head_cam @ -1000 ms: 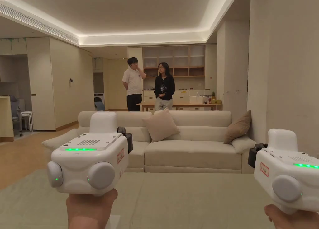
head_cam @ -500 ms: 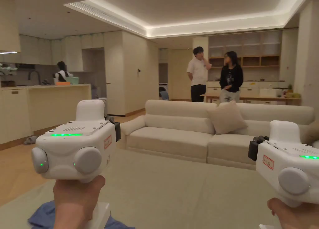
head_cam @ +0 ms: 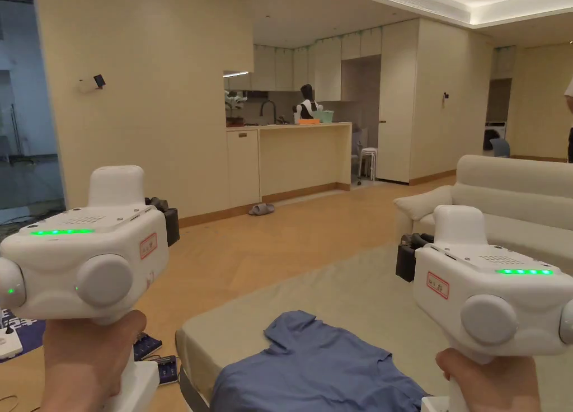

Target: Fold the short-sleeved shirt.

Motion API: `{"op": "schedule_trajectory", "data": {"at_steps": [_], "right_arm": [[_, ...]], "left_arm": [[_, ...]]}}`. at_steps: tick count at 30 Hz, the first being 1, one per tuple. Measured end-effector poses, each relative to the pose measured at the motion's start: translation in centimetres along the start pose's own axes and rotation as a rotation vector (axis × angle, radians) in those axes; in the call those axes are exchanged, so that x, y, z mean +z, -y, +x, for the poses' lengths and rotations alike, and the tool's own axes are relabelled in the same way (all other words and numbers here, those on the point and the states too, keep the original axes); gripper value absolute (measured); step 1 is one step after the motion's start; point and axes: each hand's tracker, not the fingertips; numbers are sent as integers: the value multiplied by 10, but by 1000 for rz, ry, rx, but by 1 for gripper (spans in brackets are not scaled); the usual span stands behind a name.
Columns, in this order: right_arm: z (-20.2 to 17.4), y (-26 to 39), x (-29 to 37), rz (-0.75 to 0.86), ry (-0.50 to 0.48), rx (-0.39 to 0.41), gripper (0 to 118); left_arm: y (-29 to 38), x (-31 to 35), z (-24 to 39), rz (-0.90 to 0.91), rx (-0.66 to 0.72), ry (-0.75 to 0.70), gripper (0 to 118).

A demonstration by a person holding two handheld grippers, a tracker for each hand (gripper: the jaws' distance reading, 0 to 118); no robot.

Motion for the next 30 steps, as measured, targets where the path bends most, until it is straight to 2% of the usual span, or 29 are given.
{"op": "schedule_trajectory", "data": {"at_steps": [4, 8, 10, 11, 12, 13, 14, 19, 22, 24, 25, 26, 27, 28, 29, 30], "right_arm": [[24, 11, -22, -18, 27, -8, 0], [60, 26, -40, -57, 86, 0, 0], [82, 35, -51, -79, 103, -3, 0], [95, 42, -57, -91, 125, -3, 0], [105, 49, -58, -100, 140, -1, 0], [118, 56, -64, -117, 160, -6, 0], [132, 64, -69, -138, 176, -17, 0], [182, 106, -89, -231, 252, -14, 0], [202, 130, -93, -269, 276, -73, 0], [210, 142, -96, -294, 279, -90, 0], [213, 148, -96, -304, 285, -83, 0], [216, 153, -96, -317, 288, -74, 0], [218, 156, -94, -323, 292, -68, 0], [221, 158, -93, -329, 296, -72, 0], [224, 160, -90, -331, 297, -81, 0], [226, 161, -85, -327, 305, -100, 0]], "left_arm": [[28, -56, 6, -113, 3, 70, 0], [77, -146, 51, -283, 58, 264, 0], [107, -197, 81, -391, 52, 379, 6], [128, -225, 100, -446, 14, 426, 42], [147, -248, 117, -514, -30, 449, 83], [172, -273, 135, -585, -59, 462, 110], [196, -291, 156, -618, -75, 474, 115], [319, -375, 231, -974, -65, 497, 115], [382, -389, 265, -1170, -119, 494, 115], [410, -385, 278, -1184, -154, 448, 117], [409, -375, 288, -1069, -273, 400, 118], [406, -367, 296, -1069, -350, 398, 118], [402, -367, 295, -1043, -320, 404, 116], [400, -368, 289, -1047, -247, 399, 108], [397, -367, 284, -1043, -201, 402, 90], [387, -361, 277, -997, -204, 373, 58]]}}
